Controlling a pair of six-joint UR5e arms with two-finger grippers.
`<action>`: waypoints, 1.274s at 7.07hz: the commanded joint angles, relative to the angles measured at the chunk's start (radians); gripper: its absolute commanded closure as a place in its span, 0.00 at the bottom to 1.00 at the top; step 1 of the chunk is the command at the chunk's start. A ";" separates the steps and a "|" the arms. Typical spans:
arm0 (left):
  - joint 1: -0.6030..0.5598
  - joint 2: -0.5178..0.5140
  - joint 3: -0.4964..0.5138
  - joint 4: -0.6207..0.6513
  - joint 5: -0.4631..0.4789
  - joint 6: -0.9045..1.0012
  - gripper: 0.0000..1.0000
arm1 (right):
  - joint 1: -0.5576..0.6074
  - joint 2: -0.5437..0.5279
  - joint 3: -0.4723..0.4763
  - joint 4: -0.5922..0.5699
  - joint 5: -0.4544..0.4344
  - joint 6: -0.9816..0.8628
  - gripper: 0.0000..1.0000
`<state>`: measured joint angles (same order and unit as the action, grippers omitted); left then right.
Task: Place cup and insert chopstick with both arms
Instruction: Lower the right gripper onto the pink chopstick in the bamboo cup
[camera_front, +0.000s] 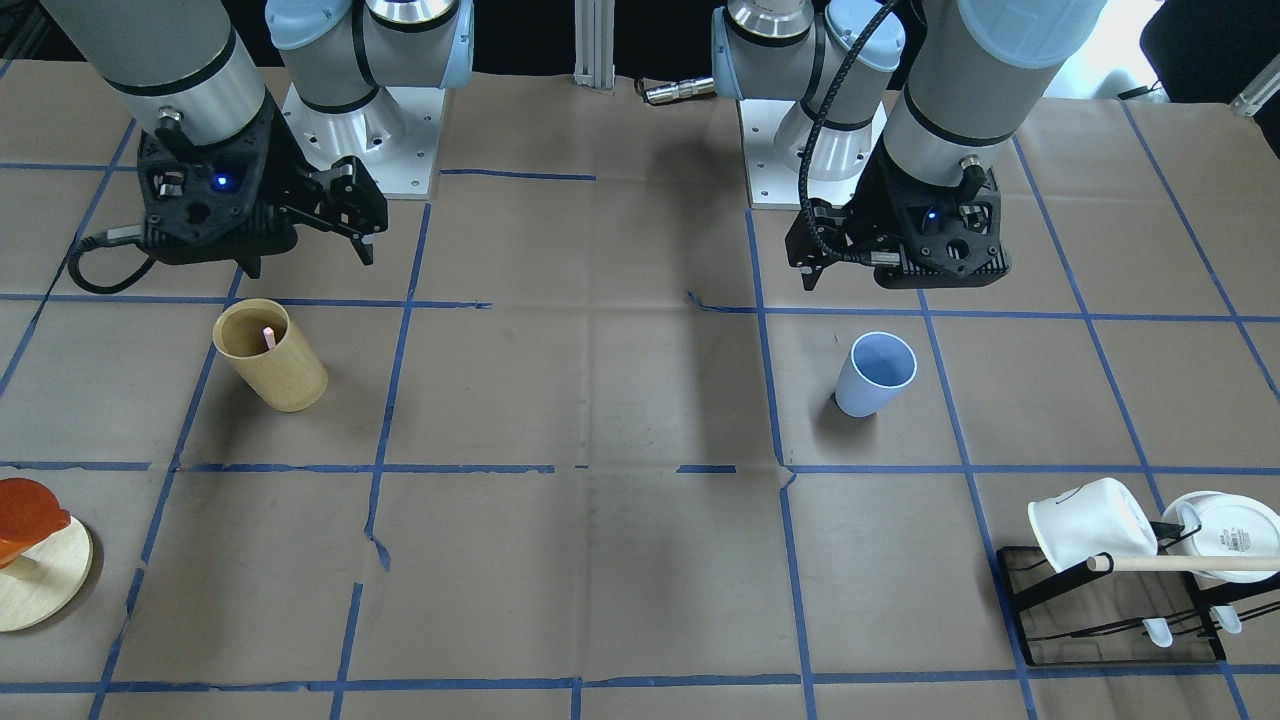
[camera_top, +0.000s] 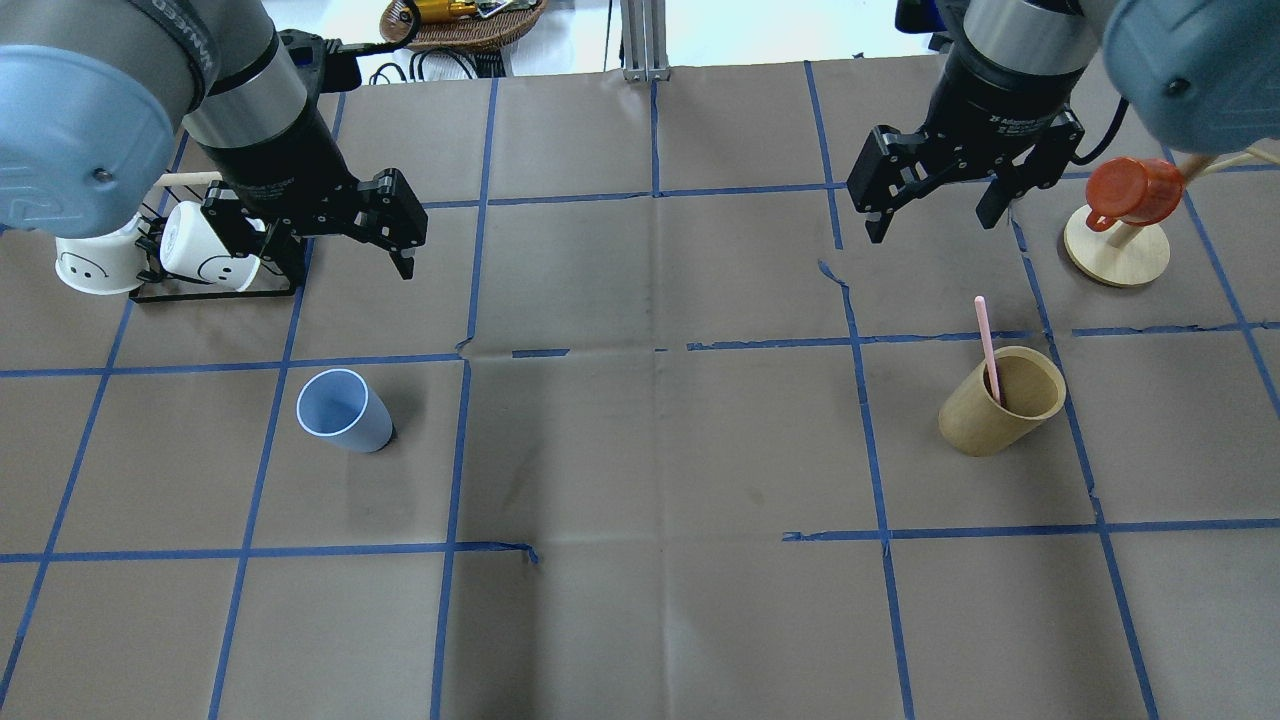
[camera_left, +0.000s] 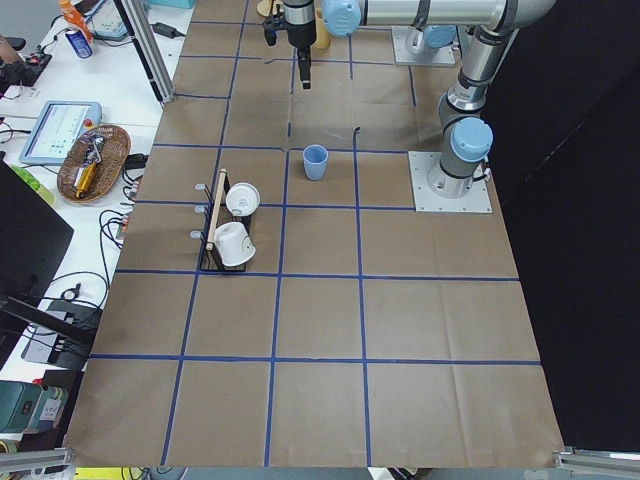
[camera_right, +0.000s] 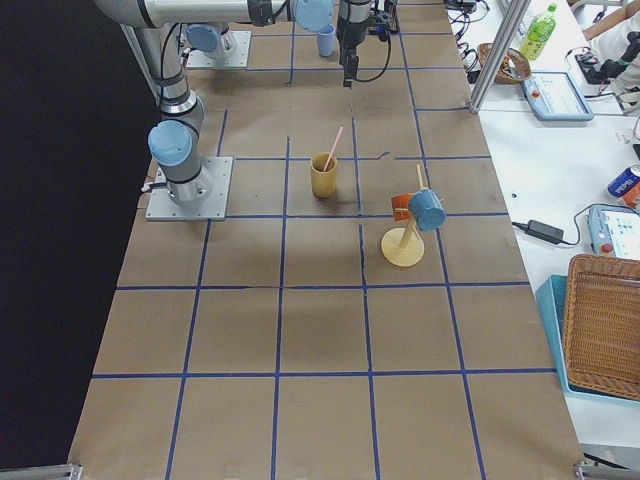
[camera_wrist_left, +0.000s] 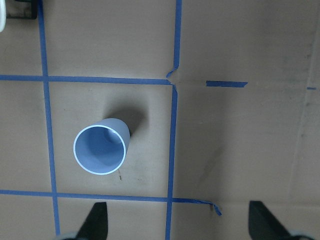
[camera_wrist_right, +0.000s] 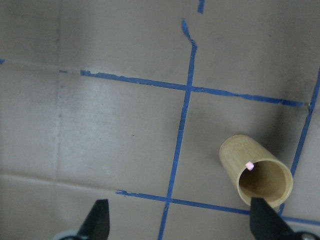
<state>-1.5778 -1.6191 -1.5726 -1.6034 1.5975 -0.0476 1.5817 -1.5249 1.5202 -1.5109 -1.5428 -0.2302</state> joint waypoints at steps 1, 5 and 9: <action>0.001 -0.001 0.000 0.000 -0.001 0.002 0.00 | 0.001 -0.004 0.003 0.009 -0.010 -0.492 0.00; 0.004 0.010 -0.023 0.083 0.010 0.005 0.00 | -0.019 -0.001 0.144 -0.125 -0.075 -0.849 0.00; 0.114 -0.062 -0.148 0.140 0.010 0.130 0.00 | -0.016 0.043 0.228 -0.194 -0.201 -0.844 0.00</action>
<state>-1.4787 -1.6709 -1.6540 -1.4967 1.6051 0.0444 1.5661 -1.5054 1.7117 -1.6618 -1.7355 -1.0797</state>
